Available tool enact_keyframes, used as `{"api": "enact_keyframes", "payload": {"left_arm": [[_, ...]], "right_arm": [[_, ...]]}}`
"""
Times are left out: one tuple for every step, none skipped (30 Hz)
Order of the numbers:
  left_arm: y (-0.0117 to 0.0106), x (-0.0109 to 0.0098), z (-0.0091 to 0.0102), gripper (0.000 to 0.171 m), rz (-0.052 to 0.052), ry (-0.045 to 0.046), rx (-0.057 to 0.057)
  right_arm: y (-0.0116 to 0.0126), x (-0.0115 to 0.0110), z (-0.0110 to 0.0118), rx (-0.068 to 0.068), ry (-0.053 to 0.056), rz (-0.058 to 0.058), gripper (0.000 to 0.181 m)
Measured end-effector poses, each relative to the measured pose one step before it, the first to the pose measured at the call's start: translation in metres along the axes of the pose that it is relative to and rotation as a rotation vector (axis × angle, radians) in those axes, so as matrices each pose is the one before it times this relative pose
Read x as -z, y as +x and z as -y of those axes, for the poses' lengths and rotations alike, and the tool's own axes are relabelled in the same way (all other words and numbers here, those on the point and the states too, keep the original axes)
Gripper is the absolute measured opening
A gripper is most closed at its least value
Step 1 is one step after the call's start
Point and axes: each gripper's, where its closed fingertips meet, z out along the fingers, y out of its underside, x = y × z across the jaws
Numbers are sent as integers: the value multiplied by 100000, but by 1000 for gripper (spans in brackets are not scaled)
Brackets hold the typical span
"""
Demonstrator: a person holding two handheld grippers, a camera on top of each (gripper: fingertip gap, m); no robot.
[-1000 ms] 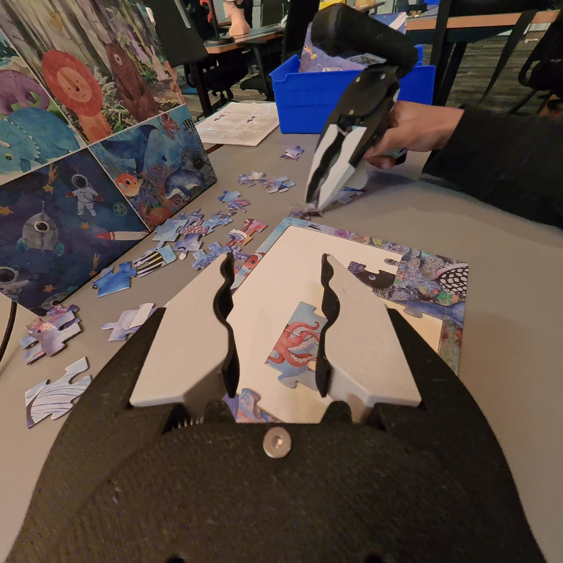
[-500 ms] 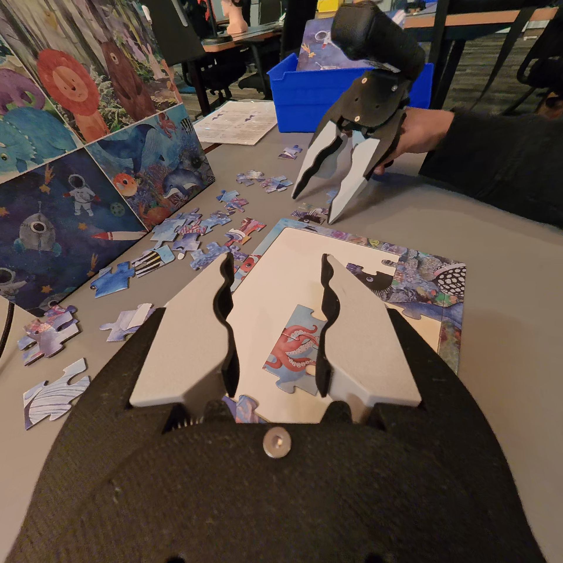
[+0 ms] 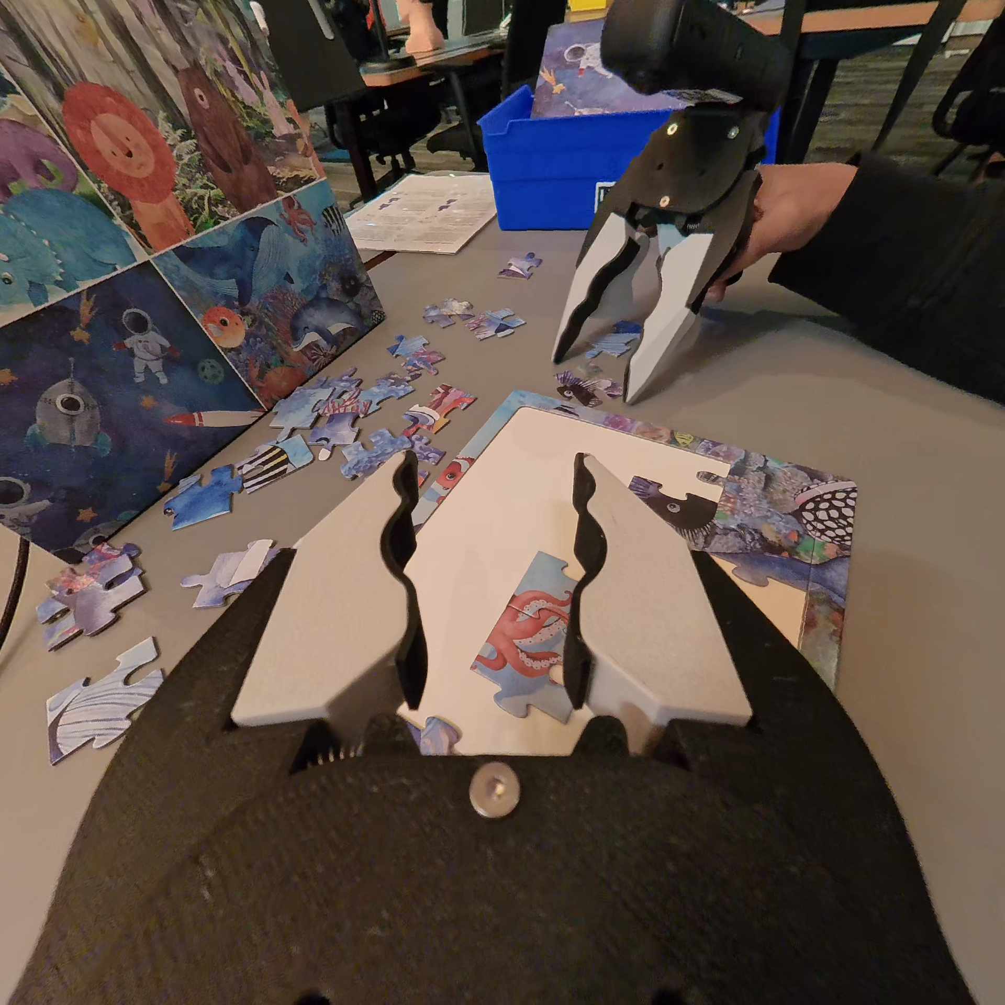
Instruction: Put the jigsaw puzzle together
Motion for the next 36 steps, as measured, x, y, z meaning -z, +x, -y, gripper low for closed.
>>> {"api": "enact_keyframes", "payload": {"left_arm": [[-16, 1, -9, 56, 51, -69, 5], [-16, 3, 0, 56, 33, 23, 16], [-1, 0, 16, 56, 7, 49, 14], [11, 3, 1, 56, -13, 9, 4], [9, 4, -16, 56, -5, -44, -33], [12, -6, 5, 56, -12, 15, -36], [17, -3, 14, 56, -49, 12, -32], [20, -1, 1, 56, -16, -9, -60], [-6, -6, -17, 56, 42, -79, -66], [4, -3, -16, 56, 50, -68, -37], [-4, -3, 5, 56, 22, 39, -8], [-6, 0, -1, 56, 34, -6, -11], [-6, 1, -2, 56, 46, -14, 8], [-3, -1, -5, 56, -22, -37, 41], [4, -12, -6, 56, -5, 2, -15], [6, -11, -1, 56, 37, -47, -73], [2, -3, -18, 56, 41, -78, -83], [12, -7, -23, 56, 9, -143, -66], [-7, -8, -14, 56, 46, -55, -74], [4, -6, 5, 56, 38, 16, -53], [0, 1, -2, 56, 6, -14, 6], [7, 0, 0, 56, -27, -3, 47], [6, 10, 9, 56, -55, 22, 45], [8, 6, 9, 56, -12, 88, 4], [-4, -1, 1, 56, 16, 9, -25], [6, -4, -7, 56, -20, -74, -9], [10, -8, -13, 56, -41, -47, 3], [5, -6, -1, 56, -28, -33, -41], [2, 4, -2, 56, 24, -11, -58], [4, -14, -16, 56, 4, -89, -48], [6, -12, -20, 56, -2, -125, -35], [3, -4, -6, 56, -14, -68, -36], [16, -13, -11, 56, -18, -56, -56], [6, -1, -5, 56, 12, -54, -77], [11, -12, -12, 56, 7, -65, -76], [10, -10, -16, 56, 5, -91, -97]], "right_arm": [[-10, -114, 35, 814, -699, -1215, 67], [109, -63, -29, 1044, -973, -1873, 64], [-30, -23, 24, 168, -634, -510, 61], [-22, -18, 30, -309, -434, -183, 60], [20, -33, 31, -173, -179, -209, 59], [-33, -66, 101, 92, 364, 85, 58], [-33, -94, 122, 204, 693, 209, 57], [13, -91, 116, -32, 665, 23, 57], [71, -89, 108, -412, 590, -262, 58], [108, -77, 99, -646, 424, -519, 57], [122, -49, 56, -789, -2, -677, 55], [97, -7, 18, -785, -346, -563, 53], [66, -18, 12, -597, -425, -486, 52], [33, 5, -3, -371, -508, -421, 50], [4, 24, -12, -300, -541, -200, 45], [-2, 11, -14, -257, -590, -117, 45], [-2, 24, -41, -46, -811, -212, 45], [15, 33, -48, -46, -1069, -295, 45], [14, 31, -54, -207, -962, -189, 45], [0, 44, -54, -133, -634, -31, 45], [19, 39, -49, 68, -300, -22, 45], [63, 47, -66, 87, -61, -143, 45], [77, 77, -64, -35, 101, -98, 44], [61, 94, -19, -193, 477, 104, 43], [-10, 158, 119, -43, 1250, 575, 30], [-43, 226, 241, 389, 1724, 422, 25], [-31, 238, 263, 296, 1716, 85, 28], [-28, 219, 217, -90, 1262, -76, 32], [114, 167, 106, -316, 399, -889, 35], [242, 103, -15, -229, -347, -1721, 40], [290, 45, -57, -176, -380, -1923, 45], [272, -17, -16, -550, -41, -1551, 48], [285, -106, -31, -1444, -56, -1201, 51], [378, -188, -77, -2541, -499, -1361, 55], [466, -264, -168, -3467, -1241, -1800, 55], [360, -320, -300, -3256, -2345, -1445, 57]]}}
